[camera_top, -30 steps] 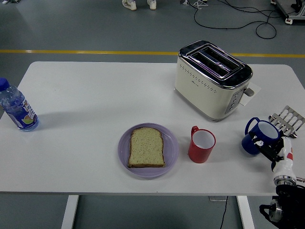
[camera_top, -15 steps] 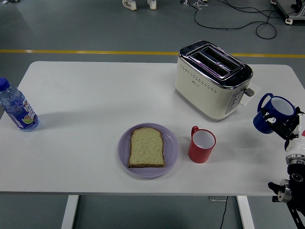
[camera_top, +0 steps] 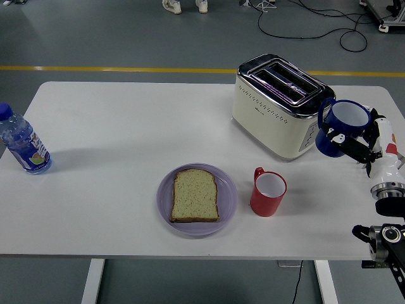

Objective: Pick up the cup,pour liquid into bread,place the cup on the desk

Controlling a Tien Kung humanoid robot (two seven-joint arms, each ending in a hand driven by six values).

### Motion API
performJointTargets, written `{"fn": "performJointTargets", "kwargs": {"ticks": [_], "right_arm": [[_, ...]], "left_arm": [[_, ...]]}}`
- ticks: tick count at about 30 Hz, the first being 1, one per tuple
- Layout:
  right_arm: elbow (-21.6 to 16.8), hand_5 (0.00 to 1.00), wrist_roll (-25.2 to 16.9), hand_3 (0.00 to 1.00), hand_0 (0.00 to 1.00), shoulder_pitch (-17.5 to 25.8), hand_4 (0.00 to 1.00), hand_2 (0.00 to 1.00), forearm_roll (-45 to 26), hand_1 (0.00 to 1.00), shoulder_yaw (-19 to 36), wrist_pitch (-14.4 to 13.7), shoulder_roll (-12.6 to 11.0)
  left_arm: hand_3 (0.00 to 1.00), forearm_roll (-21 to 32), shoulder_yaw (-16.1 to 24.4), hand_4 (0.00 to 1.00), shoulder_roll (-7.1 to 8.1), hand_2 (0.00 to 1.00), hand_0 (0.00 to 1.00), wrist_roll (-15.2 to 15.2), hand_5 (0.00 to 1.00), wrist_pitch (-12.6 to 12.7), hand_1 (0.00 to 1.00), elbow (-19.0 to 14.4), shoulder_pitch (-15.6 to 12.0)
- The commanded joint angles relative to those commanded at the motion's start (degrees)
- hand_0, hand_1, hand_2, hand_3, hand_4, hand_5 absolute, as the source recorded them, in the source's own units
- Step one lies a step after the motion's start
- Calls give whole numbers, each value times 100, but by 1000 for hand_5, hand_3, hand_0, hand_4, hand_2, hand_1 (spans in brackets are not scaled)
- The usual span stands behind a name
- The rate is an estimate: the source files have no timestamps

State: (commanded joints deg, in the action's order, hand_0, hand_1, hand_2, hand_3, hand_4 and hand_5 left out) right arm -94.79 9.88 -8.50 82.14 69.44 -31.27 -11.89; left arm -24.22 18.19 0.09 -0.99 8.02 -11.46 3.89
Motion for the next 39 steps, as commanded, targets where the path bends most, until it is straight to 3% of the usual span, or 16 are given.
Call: {"fn": "performJointTargets", "kwargs": {"ticks": [5, 10, 18, 29, 39], "right_arm": [[-154, 2, 480, 549, 448, -244, 650, 576, 602, 440, -447, 255, -104], [-178, 2, 1165, 549, 448, -589, 650, 576, 1514, 440, -821, 1002, -287], [-138, 2, 1632, 556, 451, -1143, 641, 581, 2103, 455, -1391, 1685, -613], [16, 2, 2100, 557, 446, -1928, 635, 580, 2405, 459, -2236, 2205, -884], [-8, 2, 2383, 557, 445, -2742, 639, 579, 2893, 460, -3101, 2556, -887]], "left_arm": [[525, 4, 5, 296, 3, 592, 646, 0, 755, 0, 602, -2, 0], [525, 18, 28, 296, 13, 592, 646, 2, 755, -2, 602, -5, 4], [525, 52, 33, 293, 45, 592, 648, 5, 756, -4, 602, -9, 12], [525, 88, 24, 293, 59, 592, 647, 8, 757, -5, 602, -10, -1], [525, 126, 32, 293, 77, 592, 646, 10, 756, -6, 602, -12, -5]]}}
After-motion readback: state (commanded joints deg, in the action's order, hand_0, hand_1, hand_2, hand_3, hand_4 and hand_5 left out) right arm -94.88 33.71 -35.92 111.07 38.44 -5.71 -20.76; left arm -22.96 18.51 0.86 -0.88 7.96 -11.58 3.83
